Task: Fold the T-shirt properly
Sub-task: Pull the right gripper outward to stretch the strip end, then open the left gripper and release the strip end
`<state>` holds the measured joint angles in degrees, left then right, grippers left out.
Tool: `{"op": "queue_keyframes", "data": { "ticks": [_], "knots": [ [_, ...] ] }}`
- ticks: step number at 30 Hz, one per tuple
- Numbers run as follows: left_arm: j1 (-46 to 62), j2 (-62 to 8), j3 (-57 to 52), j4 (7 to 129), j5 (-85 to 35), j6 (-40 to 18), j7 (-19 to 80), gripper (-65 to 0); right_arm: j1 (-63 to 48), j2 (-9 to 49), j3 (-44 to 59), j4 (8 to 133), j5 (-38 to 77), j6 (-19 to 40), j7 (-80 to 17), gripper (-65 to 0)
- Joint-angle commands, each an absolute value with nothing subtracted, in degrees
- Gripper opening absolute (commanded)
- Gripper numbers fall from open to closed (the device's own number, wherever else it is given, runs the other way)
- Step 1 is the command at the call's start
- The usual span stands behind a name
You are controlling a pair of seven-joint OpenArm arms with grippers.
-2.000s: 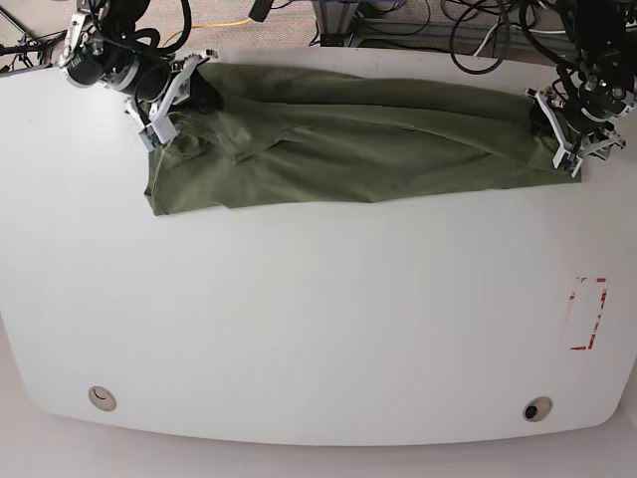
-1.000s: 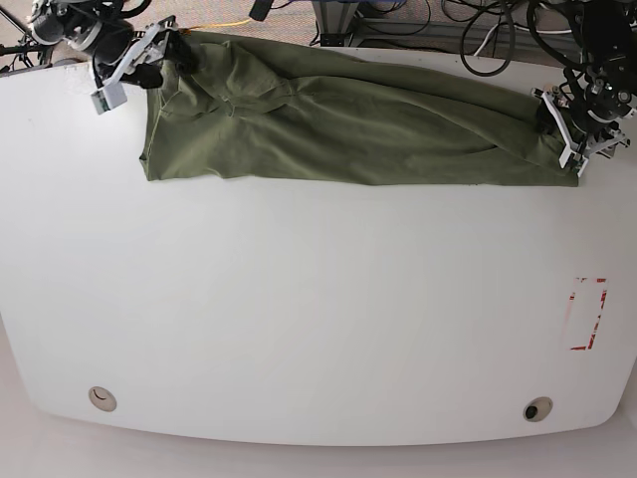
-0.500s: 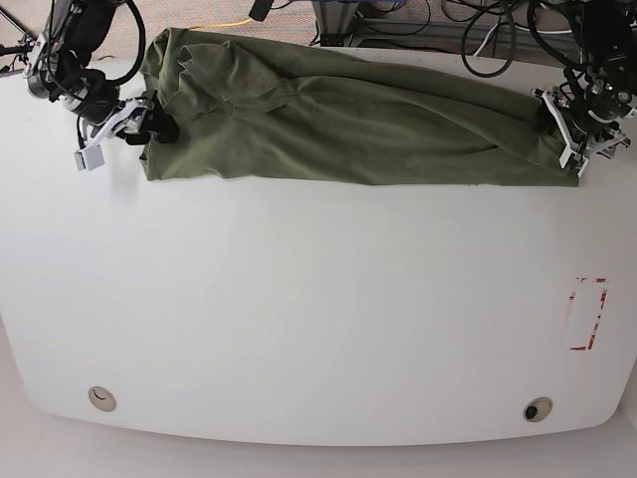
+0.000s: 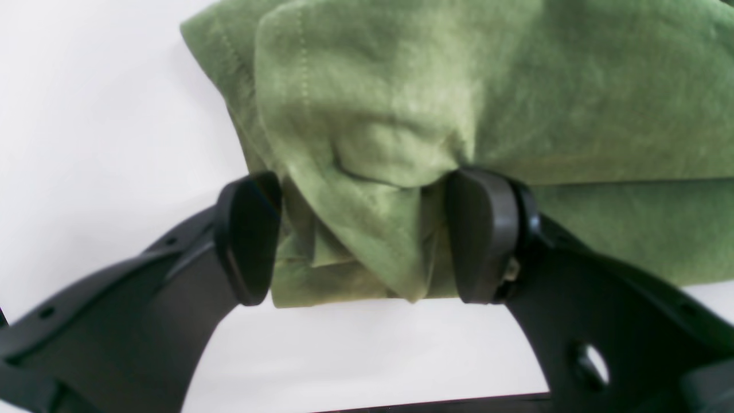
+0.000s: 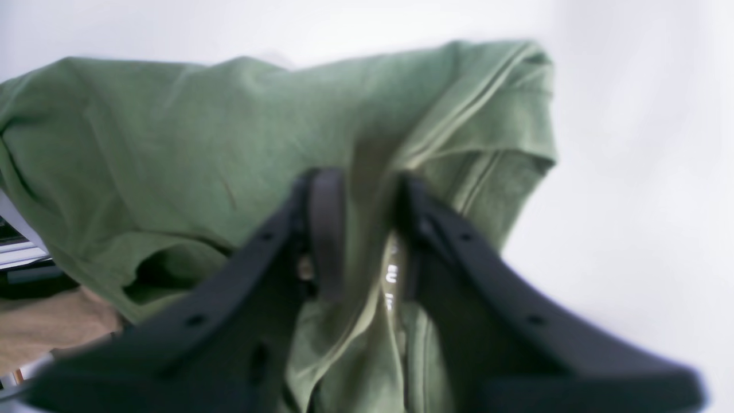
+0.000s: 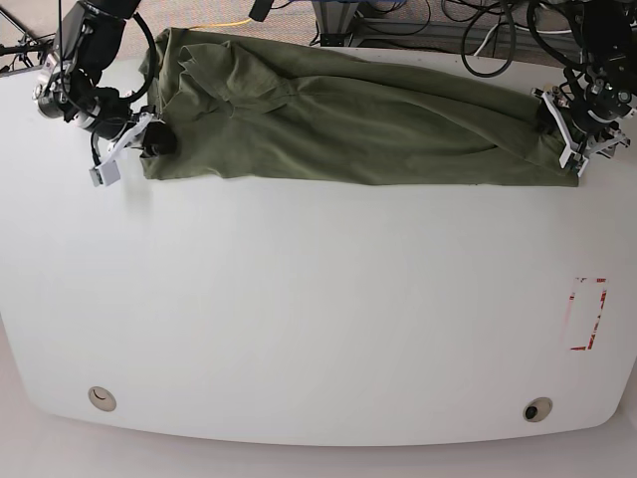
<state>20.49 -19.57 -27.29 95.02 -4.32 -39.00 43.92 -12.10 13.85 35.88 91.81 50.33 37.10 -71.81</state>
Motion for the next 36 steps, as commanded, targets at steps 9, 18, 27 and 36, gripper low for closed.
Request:
{"op": "queue_keyframes", "data": {
  "ticks": [9, 18, 27, 36],
  "knots": [
    [20.53, -20.44, -27.91, 95.60, -4.09, -38.73, 43.74, -22.9, -15.60, 15.78, 38.99, 95.16, 52.79, 37.41, -71.34, -65.0],
    [20.53, -20.53, -28.00, 95.60, -4.09, -38.73, 43.74, -22.9, -22.64, 16.31, 42.95, 96.13, 57.80, 37.41, -71.08, -65.0],
    [20.53, -20.53, -27.91, 95.52, -4.09, -38.73, 43.74, -22.9, -19.21, 16.40, 43.03, 96.31, 52.53, 36.88, -70.37, -38.2],
    [19.12, -21.23, -27.82, 95.52, -4.09, -38.73, 43.74, -22.9, -22.29, 14.64, 42.42, 109.93, 61.49, 37.49, -73.63, -25.5]
  ]
}}
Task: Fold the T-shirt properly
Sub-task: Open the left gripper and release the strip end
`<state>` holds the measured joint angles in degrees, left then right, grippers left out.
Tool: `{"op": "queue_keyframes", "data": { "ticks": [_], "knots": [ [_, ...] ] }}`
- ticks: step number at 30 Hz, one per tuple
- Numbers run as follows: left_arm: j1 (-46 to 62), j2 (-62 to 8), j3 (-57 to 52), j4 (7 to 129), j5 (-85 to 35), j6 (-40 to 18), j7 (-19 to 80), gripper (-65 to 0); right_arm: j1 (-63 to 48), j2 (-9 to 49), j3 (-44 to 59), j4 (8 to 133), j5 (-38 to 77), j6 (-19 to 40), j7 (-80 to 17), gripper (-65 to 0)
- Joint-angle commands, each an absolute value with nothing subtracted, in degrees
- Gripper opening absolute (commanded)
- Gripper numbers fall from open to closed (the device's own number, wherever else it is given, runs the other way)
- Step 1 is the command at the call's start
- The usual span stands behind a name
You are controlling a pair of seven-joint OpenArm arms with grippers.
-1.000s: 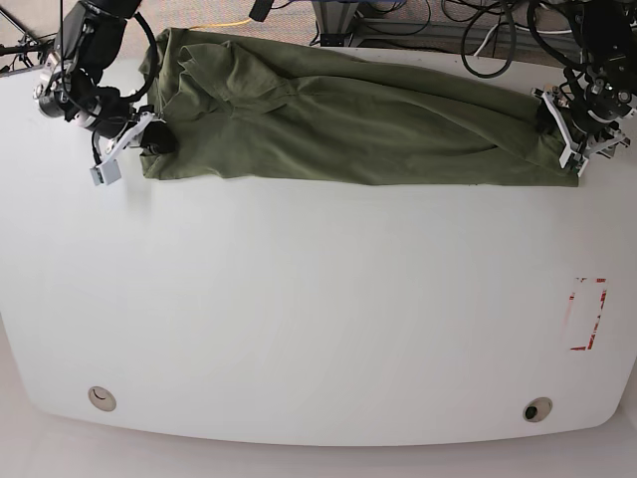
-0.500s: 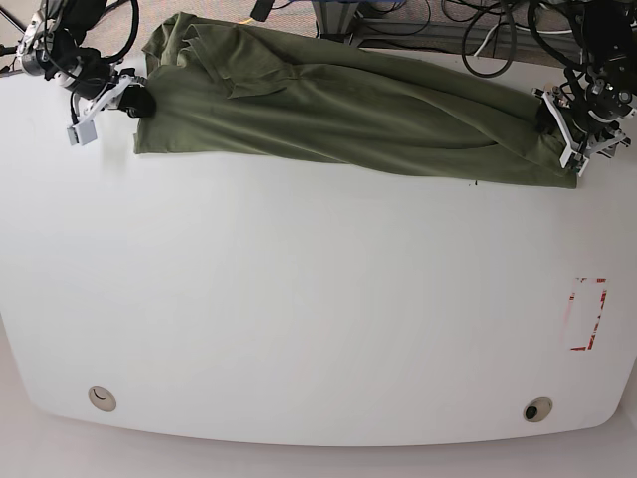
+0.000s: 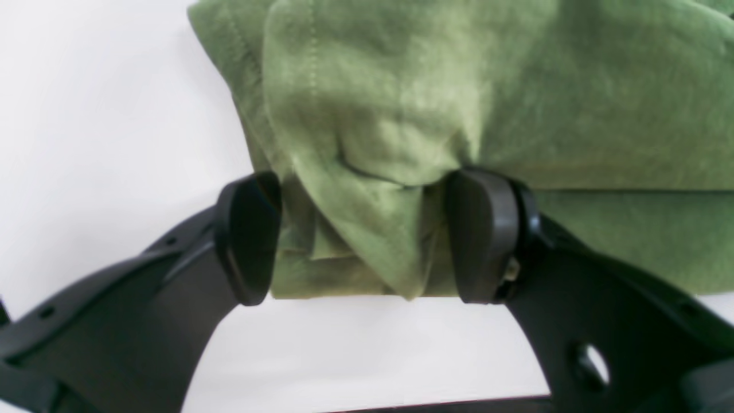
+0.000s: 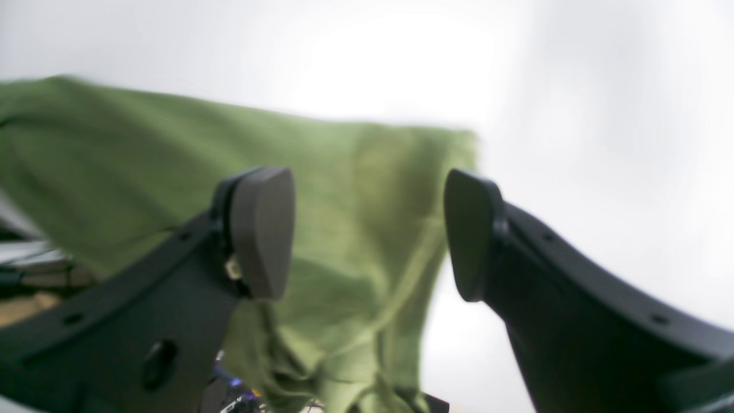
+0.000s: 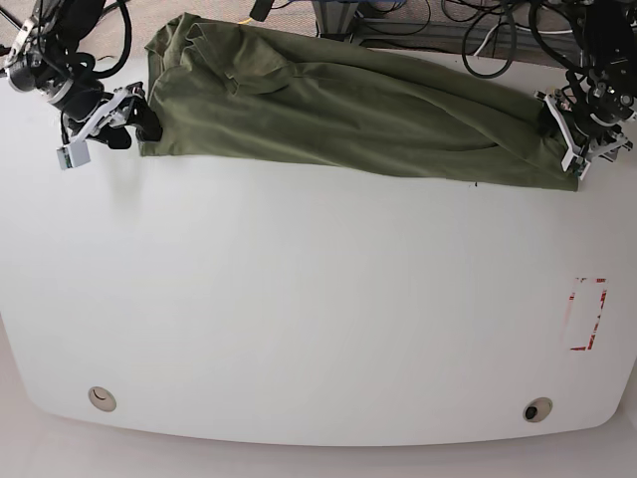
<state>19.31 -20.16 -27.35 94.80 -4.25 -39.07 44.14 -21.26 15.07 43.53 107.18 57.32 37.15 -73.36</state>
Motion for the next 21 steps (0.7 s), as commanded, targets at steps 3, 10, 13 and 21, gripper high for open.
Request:
{"op": "queue_keyframes", "data": {
  "ticks": [3, 10, 13, 21],
  "knots": [
    [19.03, -21.23, -27.82, 95.60, -4.09, -38.73, 43.74, -22.9, -24.04, 13.14, 40.22, 109.85, 61.76, 37.49, -73.63, -26.0],
    [19.03, -21.23, -27.91, 95.52, -4.09, -38.73, 43.74, -22.9, -27.12, 10.59, 34.33, 108.62, 59.82, 37.49, -73.45, -56.6],
    [19.12, -21.14, -27.74, 95.52, -4.09, -38.73, 43.74, -22.9, -27.47, 10.59, 31.87, 108.53, 58.07, 37.41, -73.36, -60.4],
    [19.21, -21.23, -27.91, 95.52, -4.09, -38.73, 43.74, -22.9, -25.01, 10.95, 29.41, 101.05, 43.74, 37.67, -72.13, -57.9]
  ]
}}
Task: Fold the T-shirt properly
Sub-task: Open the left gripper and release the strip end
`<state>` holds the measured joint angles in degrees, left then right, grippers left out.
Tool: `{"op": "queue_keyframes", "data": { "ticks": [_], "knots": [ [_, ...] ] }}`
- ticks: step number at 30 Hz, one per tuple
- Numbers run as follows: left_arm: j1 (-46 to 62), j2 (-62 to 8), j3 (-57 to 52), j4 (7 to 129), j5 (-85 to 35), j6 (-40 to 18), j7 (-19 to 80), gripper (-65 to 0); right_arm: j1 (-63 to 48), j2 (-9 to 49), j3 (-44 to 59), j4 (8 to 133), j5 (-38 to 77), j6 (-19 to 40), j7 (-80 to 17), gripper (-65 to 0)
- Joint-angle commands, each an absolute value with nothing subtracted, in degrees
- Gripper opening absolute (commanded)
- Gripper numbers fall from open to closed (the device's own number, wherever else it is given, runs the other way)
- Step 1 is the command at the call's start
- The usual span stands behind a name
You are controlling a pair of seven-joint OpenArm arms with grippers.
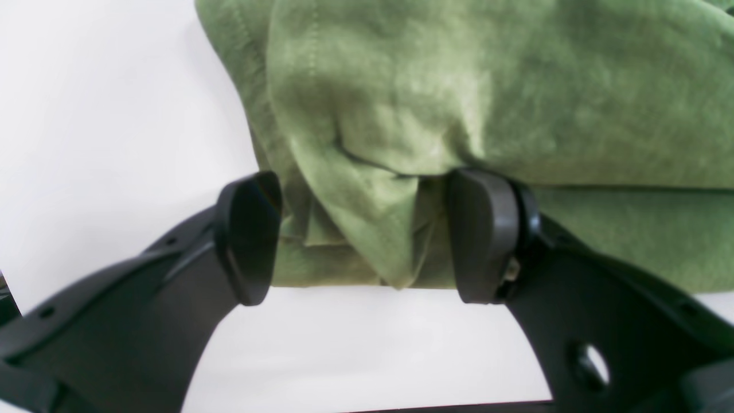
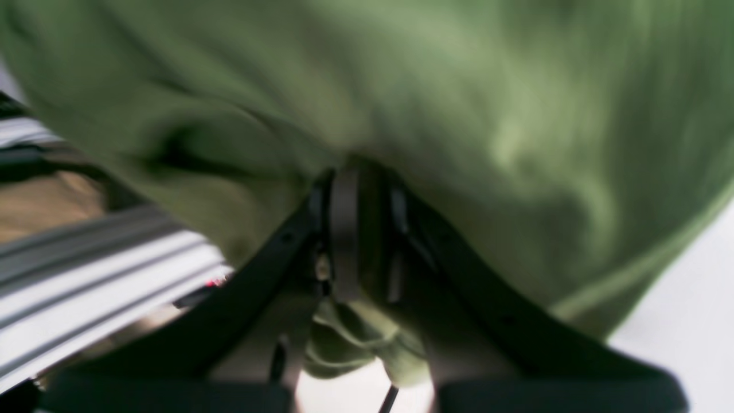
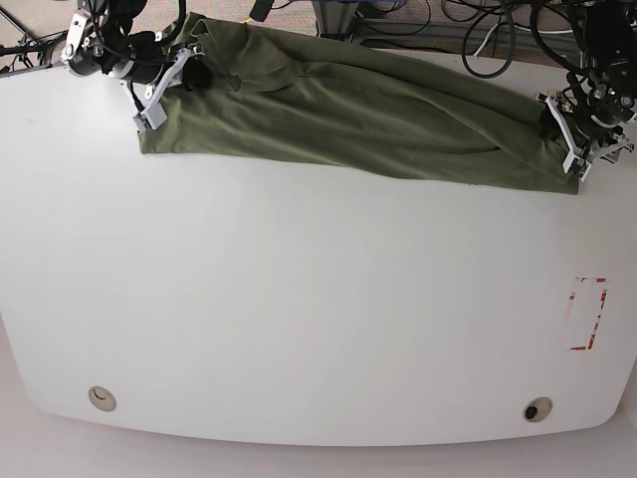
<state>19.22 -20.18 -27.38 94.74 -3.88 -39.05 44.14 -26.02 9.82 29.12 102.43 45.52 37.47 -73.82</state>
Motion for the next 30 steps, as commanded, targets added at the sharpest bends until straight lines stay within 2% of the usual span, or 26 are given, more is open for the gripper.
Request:
{"op": "queue_keyframes", "data": {
  "ticks": [1, 13, 21, 26, 30],
  "knots": [
    [19.21, -21.23, -28.00, 95.52, -4.09, -38.73, 43.74, -22.9, -24.66, 11.30, 29.32, 98.95, 42.24, 38.55, -71.08, -57.9],
    [19.12, -21.23, -27.91, 96.04, -4.53, -38.81, 43.74, -22.9, -9.45, 19.21, 29.32, 83.21, 33.27, 40.00, -69.32, -57.9],
    [16.48, -19.82, -31.60, 98.68, -6.55, -40.00, 44.35, -22.6, -4.00, 19.91, 29.23, 79.52, 30.11, 40.00, -68.88, -57.9],
    [15.69, -18.95, -39.78, 102.20, -15.69, -40.00, 53.23, -22.2, -4.00, 19.56, 29.23, 79.52, 30.02, 40.00, -68.88, -57.9],
    [14.29, -21.05, -42.68, 101.67, -24.92, -40.00, 59.56, -22.2, -4.18, 19.38, 29.23, 79.43, 30.37, 40.00, -68.88, -57.9]
  ]
}}
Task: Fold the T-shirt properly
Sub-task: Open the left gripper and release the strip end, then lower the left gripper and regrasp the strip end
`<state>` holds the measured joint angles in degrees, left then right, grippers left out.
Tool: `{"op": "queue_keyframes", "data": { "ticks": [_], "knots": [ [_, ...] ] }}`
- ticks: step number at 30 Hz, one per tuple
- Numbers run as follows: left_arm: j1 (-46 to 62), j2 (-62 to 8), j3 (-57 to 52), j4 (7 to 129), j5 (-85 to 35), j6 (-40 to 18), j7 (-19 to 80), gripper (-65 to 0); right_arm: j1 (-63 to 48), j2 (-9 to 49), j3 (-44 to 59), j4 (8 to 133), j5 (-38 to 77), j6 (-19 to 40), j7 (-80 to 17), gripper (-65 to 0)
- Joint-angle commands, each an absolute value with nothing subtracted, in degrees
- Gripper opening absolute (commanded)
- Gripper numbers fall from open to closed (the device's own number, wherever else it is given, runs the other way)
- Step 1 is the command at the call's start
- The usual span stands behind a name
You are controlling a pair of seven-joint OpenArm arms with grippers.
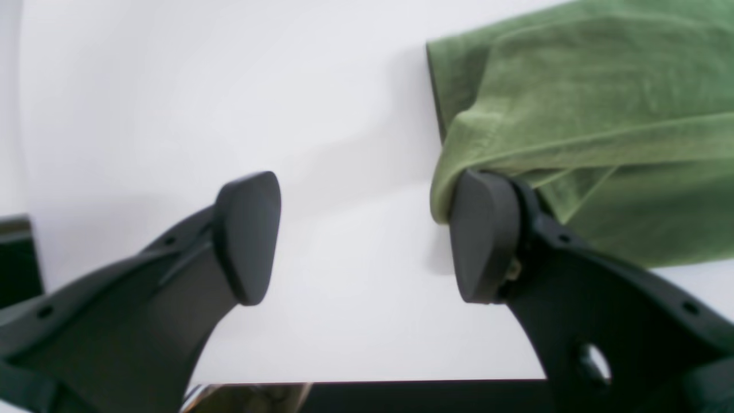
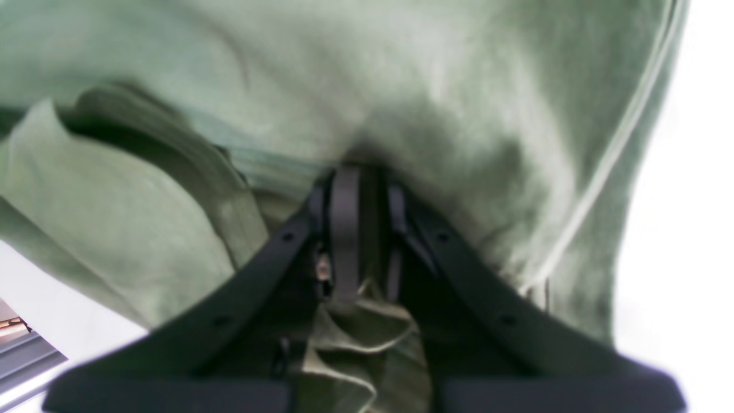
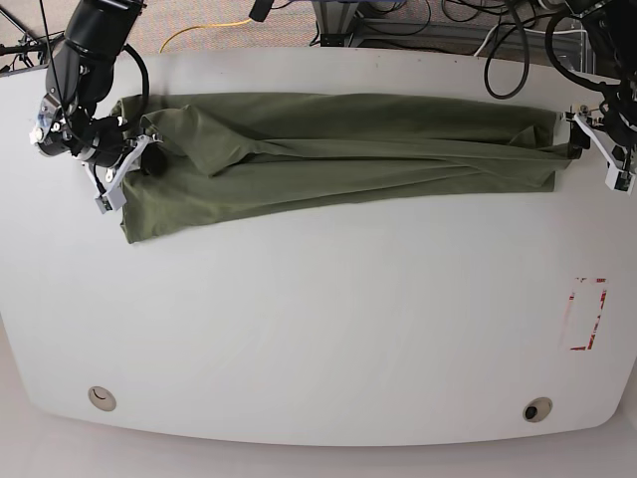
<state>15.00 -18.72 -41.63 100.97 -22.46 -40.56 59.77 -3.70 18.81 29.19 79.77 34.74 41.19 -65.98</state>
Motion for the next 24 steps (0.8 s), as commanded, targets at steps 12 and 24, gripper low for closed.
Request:
{"op": "queue_keyframes", "data": {
  "ticks": [12, 24],
  "knots": [
    [12.09, -21.49, -49.89, 85.76, -32.92, -40.00, 61.05, -22.2, -4.26, 19.38, 29.49, 79.43, 30.46, 40.00, -68.88, -58.0],
    [11.21, -25.71, -48.13, 81.27, -39.16, -40.00, 65.80, -22.4, -4.44, 19.30, 29.49, 79.43, 30.46, 40.00, -68.79, -58.2]
  ]
}}
